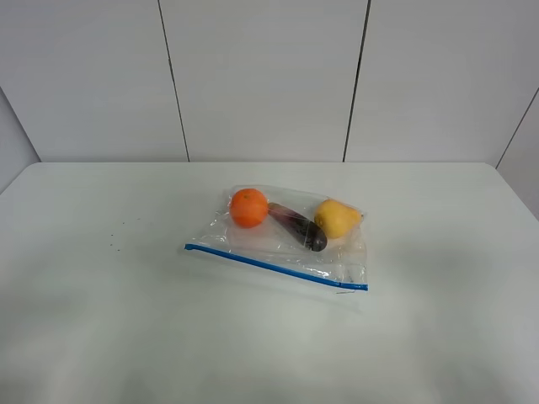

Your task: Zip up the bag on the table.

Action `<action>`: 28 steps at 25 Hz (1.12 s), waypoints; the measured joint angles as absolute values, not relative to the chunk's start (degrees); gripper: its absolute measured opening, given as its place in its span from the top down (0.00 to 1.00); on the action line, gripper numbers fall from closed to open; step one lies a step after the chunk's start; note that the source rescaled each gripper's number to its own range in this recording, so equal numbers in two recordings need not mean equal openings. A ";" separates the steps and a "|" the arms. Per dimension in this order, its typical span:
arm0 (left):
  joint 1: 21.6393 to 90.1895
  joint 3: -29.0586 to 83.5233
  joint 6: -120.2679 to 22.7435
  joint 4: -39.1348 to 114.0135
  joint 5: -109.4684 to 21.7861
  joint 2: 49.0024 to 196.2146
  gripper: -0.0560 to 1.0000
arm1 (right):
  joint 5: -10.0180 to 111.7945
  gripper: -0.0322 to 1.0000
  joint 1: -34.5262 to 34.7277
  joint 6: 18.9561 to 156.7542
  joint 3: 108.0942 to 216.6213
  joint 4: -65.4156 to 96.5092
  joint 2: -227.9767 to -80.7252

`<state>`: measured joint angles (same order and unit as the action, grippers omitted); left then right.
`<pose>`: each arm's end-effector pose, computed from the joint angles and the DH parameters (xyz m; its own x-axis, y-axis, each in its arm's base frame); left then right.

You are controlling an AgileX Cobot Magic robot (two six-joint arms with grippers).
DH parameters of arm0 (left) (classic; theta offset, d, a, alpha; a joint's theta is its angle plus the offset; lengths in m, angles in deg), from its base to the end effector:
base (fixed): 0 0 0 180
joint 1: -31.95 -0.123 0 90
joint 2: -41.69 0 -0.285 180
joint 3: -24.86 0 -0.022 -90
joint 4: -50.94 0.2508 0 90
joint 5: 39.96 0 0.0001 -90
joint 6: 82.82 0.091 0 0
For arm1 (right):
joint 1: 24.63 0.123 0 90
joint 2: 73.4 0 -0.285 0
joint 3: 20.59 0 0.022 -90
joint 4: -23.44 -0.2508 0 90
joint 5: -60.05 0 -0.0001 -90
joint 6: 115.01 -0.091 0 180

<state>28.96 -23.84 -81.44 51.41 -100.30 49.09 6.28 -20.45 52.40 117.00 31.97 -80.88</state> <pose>-0.0053 0.0004 0.2772 -0.4461 0.0049 -0.8950 -0.0460 0.9985 0.0284 -0.0162 -0.0121 0.3175 -0.2227 0.1141 -0.9682 0.0735 0.9923 0.1000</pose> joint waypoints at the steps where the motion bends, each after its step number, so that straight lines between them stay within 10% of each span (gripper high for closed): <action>1: 28.96 -23.84 -81.44 51.41 -100.30 49.09 0.00 | 6.21 0.00 -20.45 52.40 117.00 31.97 -80.88; 28: 28.96 -23.84 -81.37 51.41 -100.30 49.09 0.00 | 1.30 0.00 -20.45 53.10 111.00 30.86 -80.88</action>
<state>28.96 -23.84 -81.37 51.41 -100.30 49.09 1.30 -20.45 53.10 111.00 30.86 -80.88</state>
